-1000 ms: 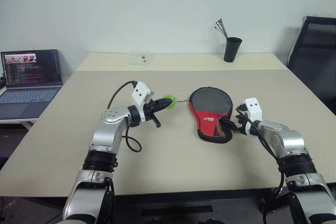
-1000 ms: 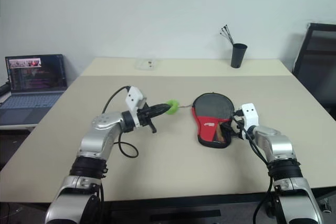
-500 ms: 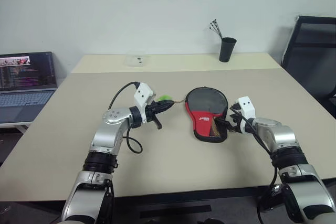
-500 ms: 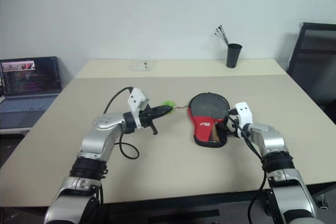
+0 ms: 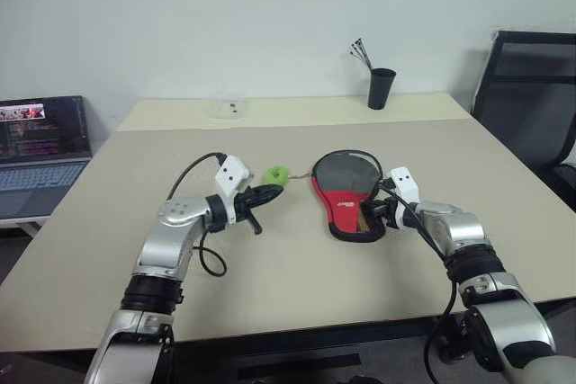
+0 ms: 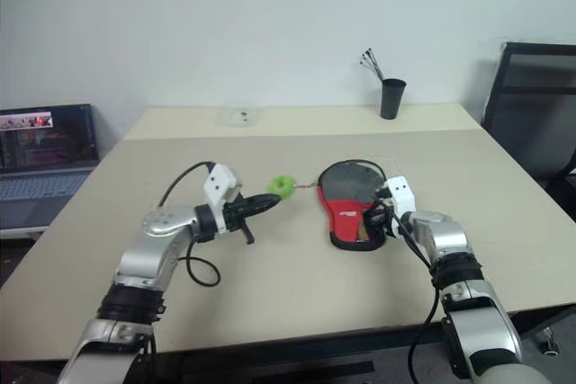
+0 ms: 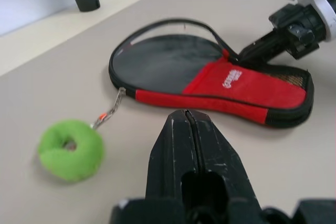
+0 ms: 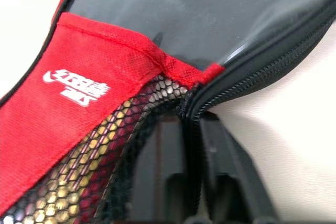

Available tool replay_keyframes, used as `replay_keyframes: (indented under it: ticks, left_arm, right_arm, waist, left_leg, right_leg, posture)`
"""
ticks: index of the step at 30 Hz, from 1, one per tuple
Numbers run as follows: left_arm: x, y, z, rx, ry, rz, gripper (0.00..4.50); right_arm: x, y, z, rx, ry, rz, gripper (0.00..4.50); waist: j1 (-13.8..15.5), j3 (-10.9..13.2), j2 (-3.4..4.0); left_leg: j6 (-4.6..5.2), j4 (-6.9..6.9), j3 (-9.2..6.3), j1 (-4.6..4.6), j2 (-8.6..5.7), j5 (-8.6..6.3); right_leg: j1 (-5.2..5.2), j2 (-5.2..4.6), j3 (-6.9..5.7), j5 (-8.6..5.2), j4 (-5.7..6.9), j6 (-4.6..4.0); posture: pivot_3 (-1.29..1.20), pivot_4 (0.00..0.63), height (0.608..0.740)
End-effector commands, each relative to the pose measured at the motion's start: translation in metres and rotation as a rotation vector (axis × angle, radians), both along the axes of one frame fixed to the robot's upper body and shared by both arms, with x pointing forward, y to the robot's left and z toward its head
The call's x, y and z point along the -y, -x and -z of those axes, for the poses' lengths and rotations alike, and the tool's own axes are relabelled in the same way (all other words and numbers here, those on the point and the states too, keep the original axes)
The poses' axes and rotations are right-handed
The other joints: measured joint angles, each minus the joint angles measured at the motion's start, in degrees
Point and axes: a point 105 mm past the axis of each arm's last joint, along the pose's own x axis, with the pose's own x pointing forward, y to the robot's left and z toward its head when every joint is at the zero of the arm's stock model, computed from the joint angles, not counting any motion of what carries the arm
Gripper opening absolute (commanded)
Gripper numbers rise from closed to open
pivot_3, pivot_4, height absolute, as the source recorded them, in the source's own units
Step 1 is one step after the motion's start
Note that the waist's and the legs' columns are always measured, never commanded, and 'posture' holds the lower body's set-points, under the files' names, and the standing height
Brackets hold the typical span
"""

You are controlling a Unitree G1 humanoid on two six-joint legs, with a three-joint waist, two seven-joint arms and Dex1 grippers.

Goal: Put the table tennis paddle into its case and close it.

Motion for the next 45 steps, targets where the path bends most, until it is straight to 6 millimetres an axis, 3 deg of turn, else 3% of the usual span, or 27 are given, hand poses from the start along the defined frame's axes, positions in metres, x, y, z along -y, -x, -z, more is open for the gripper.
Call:
replay_keyframes:
  ticks: [1, 6, 15, 29, 45]
  left_arm:
    - [-0.015, 0.017, -0.006, -0.009, 0.004, 0.031, 0.0]
    - [-0.03, 0.041, 0.006, -0.092, -0.02, 0.058, 0.0]
    - [-0.024, 0.072, 0.01, -0.149, -0.005, 0.113, 0.0]
    - [-0.02, 0.089, 0.014, -0.194, -0.028, 0.185, 0.0]
    - [-0.021, 0.093, 0.02, -0.208, -0.046, 0.203, 0.0]
  right_arm:
    - [-0.027, 0.01, -0.001, -0.027, -0.033, -0.089, 0.02]
    - [-0.058, 0.027, -0.02, -0.015, -0.102, -0.167, 0.02]
    - [-0.096, 0.065, -0.017, -0.061, -0.163, -0.163, 0.02]
    - [-0.087, 0.133, -0.004, -0.182, -0.196, -0.12, 0.02]
    - [-0.075, 0.147, 0.0, -0.218, -0.172, -0.117, 0.02]
  waist:
    - [-0.12, 0.0, 0.0]
    - [-0.27, 0.0, 0.0]
    - [-0.24, 0.0, 0.0]
    - [0.33, -0.01, -0.03]
    - [0.62, -0.02, -0.05]
  left_leg:
    - [0.0, -0.04, 0.02, -0.01, 0.05, 0.0]
    - [-0.04, -0.28, 0.22, -0.1, 0.32, -0.02]
    - [-0.06, -0.73, 0.92, -0.13, 0.58, -0.04]
    - [-0.16, -0.78, 0.96, -0.13, 0.59, -0.09]
    - [-0.2, -0.8, 0.95, -0.14, 0.59, -0.12]
  right_leg:
    - [-0.05, 0.02, 0.09, 0.02, 0.01, -0.09]
    - [-0.35, 0.3, 0.38, -0.02, -0.01, -0.2]
    - [-0.89, 0.66, 1.0, -0.04, -0.02, -0.18]
    - [-0.94, 0.66, 1.02, -0.16, -0.07, -0.26]
    - [-0.94, 0.69, 1.0, -0.2, -0.14, -0.33]
  posture:
    - [0.0, 0.15, 0.74]
    - [0.0, 0.15, 0.74]
    - [0.0, 0.15, 0.74]
    - [0.0, 0.15, 0.74]
    - [0.0, 0.15, 0.74]
